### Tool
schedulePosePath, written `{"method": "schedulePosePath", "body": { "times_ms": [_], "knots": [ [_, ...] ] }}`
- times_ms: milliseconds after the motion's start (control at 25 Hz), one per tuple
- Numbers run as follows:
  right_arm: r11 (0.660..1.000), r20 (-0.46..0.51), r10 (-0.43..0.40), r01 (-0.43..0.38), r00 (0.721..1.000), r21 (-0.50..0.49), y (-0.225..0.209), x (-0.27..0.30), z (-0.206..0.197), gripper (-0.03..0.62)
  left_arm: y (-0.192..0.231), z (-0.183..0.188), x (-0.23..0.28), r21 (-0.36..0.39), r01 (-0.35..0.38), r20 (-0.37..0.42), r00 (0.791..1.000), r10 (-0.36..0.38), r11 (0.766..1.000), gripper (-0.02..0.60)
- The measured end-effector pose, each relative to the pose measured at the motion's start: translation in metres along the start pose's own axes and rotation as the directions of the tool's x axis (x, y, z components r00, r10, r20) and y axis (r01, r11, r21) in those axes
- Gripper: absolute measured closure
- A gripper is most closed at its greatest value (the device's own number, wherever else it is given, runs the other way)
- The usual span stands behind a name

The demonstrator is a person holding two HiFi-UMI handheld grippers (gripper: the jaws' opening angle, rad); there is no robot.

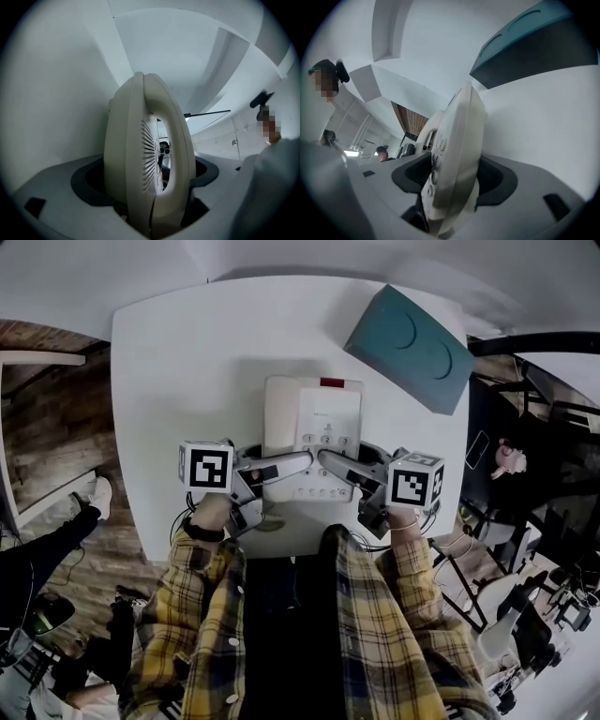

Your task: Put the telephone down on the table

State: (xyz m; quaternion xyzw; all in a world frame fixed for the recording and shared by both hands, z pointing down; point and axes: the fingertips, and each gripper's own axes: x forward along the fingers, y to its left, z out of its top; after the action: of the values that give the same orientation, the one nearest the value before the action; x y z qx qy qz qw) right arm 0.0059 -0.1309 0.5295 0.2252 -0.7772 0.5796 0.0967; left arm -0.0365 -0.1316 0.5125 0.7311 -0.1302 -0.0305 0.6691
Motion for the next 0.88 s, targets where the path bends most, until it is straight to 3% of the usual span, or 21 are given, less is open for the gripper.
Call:
{"method": "schedulePosePath", "body": {
  "times_ms": [880],
  "knots": [
    [0.999,-0.014,-0.013,0.013,1.0,-0.035,-0.007,0.005,0.006,0.315,0.013,0.001,-0.009,0.024,-0.151,0.006,0.989,0.151,0.988,0.146]
  ]
}}
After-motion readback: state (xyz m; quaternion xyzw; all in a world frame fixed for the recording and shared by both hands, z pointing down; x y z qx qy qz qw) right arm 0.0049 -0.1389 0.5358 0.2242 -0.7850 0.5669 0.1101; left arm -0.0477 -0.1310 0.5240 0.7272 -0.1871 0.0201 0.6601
